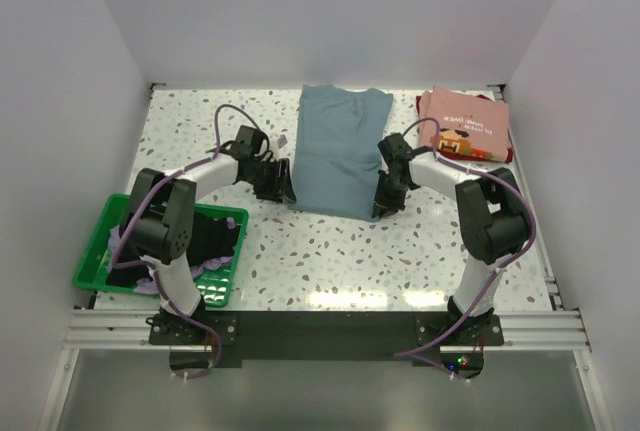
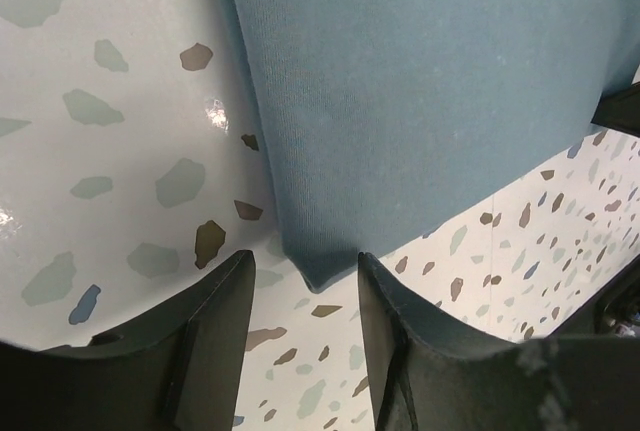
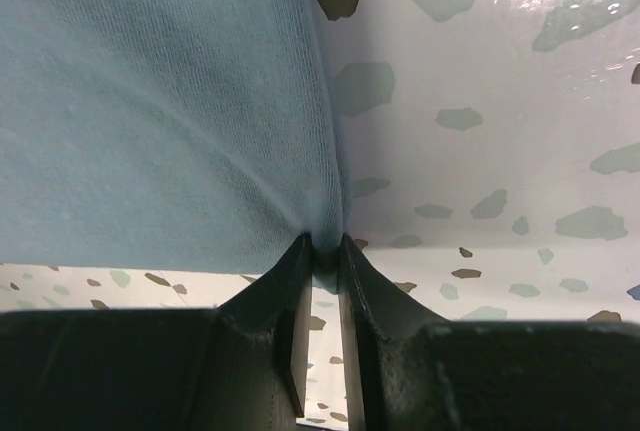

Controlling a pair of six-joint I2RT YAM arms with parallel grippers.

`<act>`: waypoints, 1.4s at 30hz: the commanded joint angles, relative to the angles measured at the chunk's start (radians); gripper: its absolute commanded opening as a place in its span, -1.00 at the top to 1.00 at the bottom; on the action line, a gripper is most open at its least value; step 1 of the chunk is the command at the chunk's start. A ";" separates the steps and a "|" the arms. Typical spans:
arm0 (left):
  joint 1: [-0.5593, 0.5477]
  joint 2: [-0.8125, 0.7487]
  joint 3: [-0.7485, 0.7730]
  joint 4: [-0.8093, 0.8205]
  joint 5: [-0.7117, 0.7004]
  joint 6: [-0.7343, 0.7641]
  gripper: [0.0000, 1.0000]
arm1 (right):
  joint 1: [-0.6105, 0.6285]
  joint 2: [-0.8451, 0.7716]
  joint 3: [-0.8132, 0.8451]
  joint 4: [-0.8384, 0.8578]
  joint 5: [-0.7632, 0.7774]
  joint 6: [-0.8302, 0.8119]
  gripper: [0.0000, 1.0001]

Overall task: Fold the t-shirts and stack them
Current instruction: Fold the tshirt

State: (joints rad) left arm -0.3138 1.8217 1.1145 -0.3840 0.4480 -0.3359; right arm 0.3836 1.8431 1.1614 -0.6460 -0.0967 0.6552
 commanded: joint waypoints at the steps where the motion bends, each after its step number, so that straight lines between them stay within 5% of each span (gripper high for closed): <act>1: 0.001 0.013 0.013 0.023 0.037 0.020 0.01 | 0.023 0.018 -0.052 -0.021 0.035 0.011 0.63; 26: -0.027 0.108 0.013 0.022 0.113 0.012 0.31 | 0.024 -0.005 -0.071 -0.020 0.048 0.014 0.70; 36: -0.030 0.134 0.019 -0.047 0.112 0.075 1.00 | 0.023 -0.010 -0.072 -0.041 0.063 0.018 1.00; 42: -0.027 0.102 0.015 -0.099 0.006 0.126 1.00 | 0.023 -0.038 -0.077 -0.095 0.094 0.018 1.00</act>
State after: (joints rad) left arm -0.3305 1.9240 1.1355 -0.3901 0.5732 -0.2871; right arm 0.3992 1.8107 1.1259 -0.6350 -0.0837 0.6743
